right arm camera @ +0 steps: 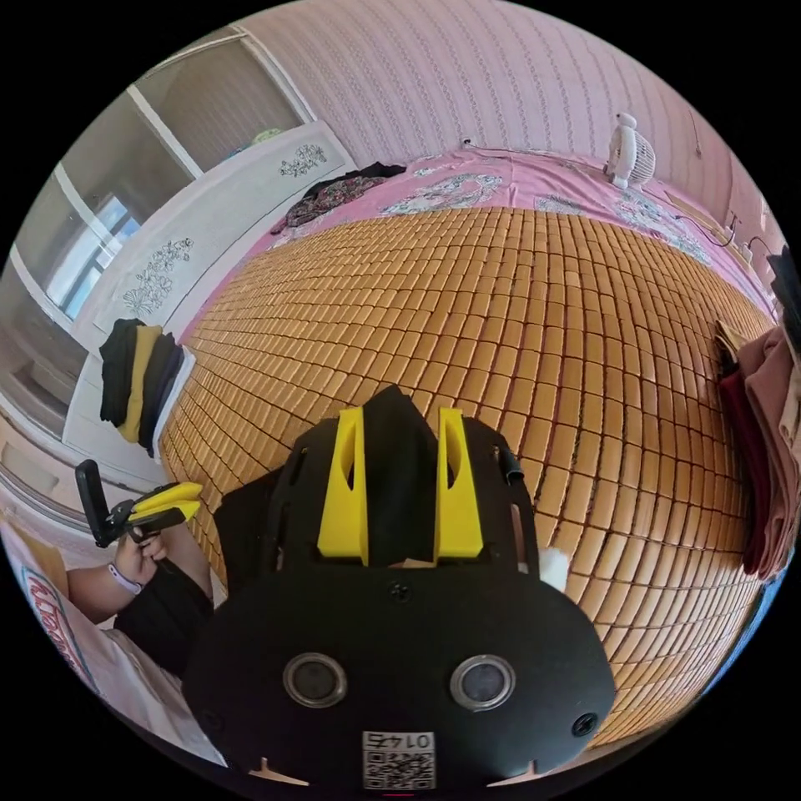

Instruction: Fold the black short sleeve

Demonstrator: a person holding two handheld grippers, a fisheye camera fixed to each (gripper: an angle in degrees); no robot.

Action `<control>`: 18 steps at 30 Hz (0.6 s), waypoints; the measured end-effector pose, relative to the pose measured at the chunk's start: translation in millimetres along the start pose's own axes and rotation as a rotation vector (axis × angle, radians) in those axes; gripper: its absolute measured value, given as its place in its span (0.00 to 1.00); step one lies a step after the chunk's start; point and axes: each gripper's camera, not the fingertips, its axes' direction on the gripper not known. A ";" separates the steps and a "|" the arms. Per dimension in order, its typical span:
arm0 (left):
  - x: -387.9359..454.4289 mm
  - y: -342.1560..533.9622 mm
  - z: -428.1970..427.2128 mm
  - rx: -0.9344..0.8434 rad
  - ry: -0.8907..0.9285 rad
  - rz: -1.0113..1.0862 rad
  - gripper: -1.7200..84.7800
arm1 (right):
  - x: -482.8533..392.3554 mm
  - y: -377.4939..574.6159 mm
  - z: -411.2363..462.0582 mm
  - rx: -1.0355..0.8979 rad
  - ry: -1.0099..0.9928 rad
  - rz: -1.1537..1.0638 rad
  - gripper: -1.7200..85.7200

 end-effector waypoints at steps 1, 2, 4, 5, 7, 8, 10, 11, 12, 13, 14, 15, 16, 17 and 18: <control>1.1 -2.0 1.2 -0.008 0.009 0.011 0.14 | -2.3 -1.7 5.4 -0.013 0.027 -0.024 0.17; 4.5 -3.9 4.0 -0.019 0.020 0.037 0.14 | -3.5 -2.8 9.1 -0.026 0.036 -0.037 0.17; 10.9 -6.7 10.5 -0.044 0.026 0.070 0.15 | -9.0 -7.7 27.6 -0.111 0.047 -0.076 0.16; 15.6 -9.0 15.6 -0.069 0.031 0.094 0.15 | -11.1 -8.5 31.3 -0.126 0.045 -0.087 0.15; 22.8 -12.0 23.4 -0.116 0.005 0.140 0.14 | -21.0 -8.6 35.3 -0.129 0.021 -0.146 0.13; 28.1 -12.5 23.5 -0.116 -0.046 0.176 0.12 | -22.8 -8.1 35.0 -0.127 0.024 -0.157 0.12; 36.0 -12.5 22.3 -0.130 -0.133 0.240 0.09 | -23.7 -5.9 31.6 -0.128 0.001 -0.153 0.07; 39.8 -13.4 20.4 -0.148 -0.141 0.265 0.07 | -22.8 -4.7 29.1 -0.122 -0.004 -0.142 0.05; 41.3 -14.2 18.8 -0.159 -0.138 0.267 0.06 | -19.7 -1.7 21.6 -0.110 -0.035 -0.110 0.04; 44.1 -15.9 14.5 -0.183 -0.139 0.258 0.03 | -15.7 2.3 9.4 -0.088 -0.084 -0.064 0.03; 48.4 -16.1 6.5 -0.185 -0.141 0.262 0.02 | -14.2 5.2 1.3 -0.068 -0.111 -0.043 0.03; 51.2 -15.4 0.7 -0.173 -0.140 0.271 0.02 | -13.4 13.1 -17.2 -0.021 -0.166 -0.018 0.03; 57.2 -12.9 -13.4 -0.139 -0.127 0.295 0.01 | -15.6 23.8 -37.7 0.027 -0.209 -0.012 0.02; 63.6 -9.4 -29.0 -0.108 -0.115 0.316 0.01 | -17.7 30.1 -48.4 0.051 -0.220 -0.017 0.02; 66.8 -7.2 -37.3 -0.092 -0.111 0.325 0.01 | -23.0 44.1 -70.2 0.096 -0.228 -0.030 0.02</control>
